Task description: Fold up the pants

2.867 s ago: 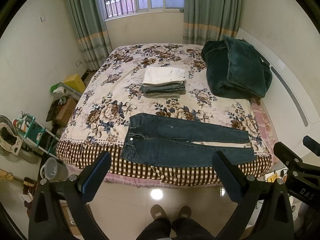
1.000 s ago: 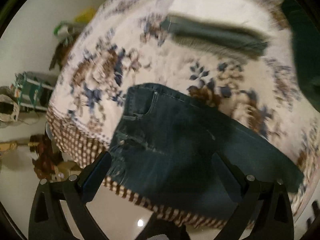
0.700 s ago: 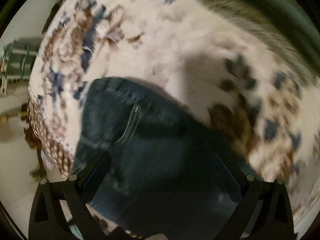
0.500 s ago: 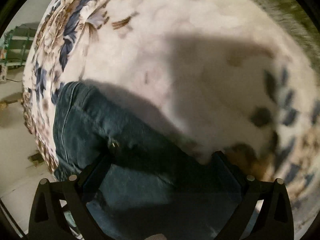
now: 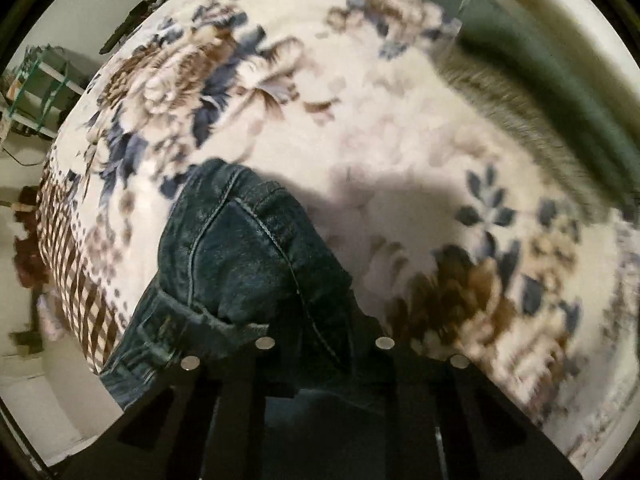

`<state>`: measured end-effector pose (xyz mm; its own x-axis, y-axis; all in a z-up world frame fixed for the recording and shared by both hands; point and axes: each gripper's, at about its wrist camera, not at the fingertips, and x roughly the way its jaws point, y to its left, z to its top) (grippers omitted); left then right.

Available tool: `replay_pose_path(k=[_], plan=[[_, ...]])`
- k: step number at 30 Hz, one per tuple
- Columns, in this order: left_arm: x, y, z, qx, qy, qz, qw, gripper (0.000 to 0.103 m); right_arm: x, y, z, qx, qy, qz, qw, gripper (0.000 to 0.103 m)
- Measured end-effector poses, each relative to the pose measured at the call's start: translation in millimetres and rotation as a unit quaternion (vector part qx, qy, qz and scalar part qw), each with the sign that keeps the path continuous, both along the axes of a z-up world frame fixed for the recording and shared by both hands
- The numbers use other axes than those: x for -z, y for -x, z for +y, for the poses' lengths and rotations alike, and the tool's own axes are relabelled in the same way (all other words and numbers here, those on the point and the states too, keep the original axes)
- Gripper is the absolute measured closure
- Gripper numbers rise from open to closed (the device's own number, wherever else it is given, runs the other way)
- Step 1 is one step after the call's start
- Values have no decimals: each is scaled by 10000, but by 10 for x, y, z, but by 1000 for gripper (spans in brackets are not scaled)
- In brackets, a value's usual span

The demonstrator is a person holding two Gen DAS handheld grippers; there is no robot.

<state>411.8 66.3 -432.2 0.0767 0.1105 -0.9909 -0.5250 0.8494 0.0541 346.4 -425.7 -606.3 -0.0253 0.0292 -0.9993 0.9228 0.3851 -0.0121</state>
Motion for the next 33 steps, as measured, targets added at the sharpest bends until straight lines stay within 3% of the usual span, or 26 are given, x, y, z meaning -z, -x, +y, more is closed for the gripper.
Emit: replay_pose_path(k=[4,6,10,11,13,17,19,20,21,22,23,28,30,33], plan=[[-321,320,-84,74,211,-457,9987,91,-504,303,18,-495,325,-467,9972,103],[-307,486,0,90,343,-603,9976,91,-715,482,2,-560,267,-636,9960,103],[-255,1061,85,42,474,-593,9971,92,-893,575,-228,-500,-600,-1156,9902,98],[-206,1154,117,-10,500,-574,9971,92,-828,592,-214,-416,-925,-1363,9855,93],[-81,1303,196,-114,507,-489,9975,92,-794,573,-279,-353,-1089,-1419,9832,47],[54,1465,263,-217,477,-491,9974,92,-363,346,-417,-12,-1402,-1301,9815,38],[80,1493,265,-187,438,-516,9975,92,-125,187,-428,-111,-1388,-979,9854,39],[87,1501,260,-188,457,-531,9974,92,16,114,-405,-268,-1237,-590,9902,45],[93,1514,273,-186,480,-538,9972,92,75,110,-398,-230,-1092,-416,9929,70],[97,1530,274,-198,506,-547,9970,92,97,143,-390,-141,-965,-309,9948,85],[93,1558,291,-202,511,-555,9969,92,85,166,-394,-91,-916,-334,9952,92],[37,1778,418,-316,663,-617,9954,92,-449,612,-357,-358,-671,-1212,9897,94],[46,1892,445,-313,677,-595,9954,91,-653,1006,-342,-307,-727,-1547,9848,94],[225,2076,462,-281,562,-401,9972,91,-699,1514,-305,-308,-747,-1626,9834,94]])
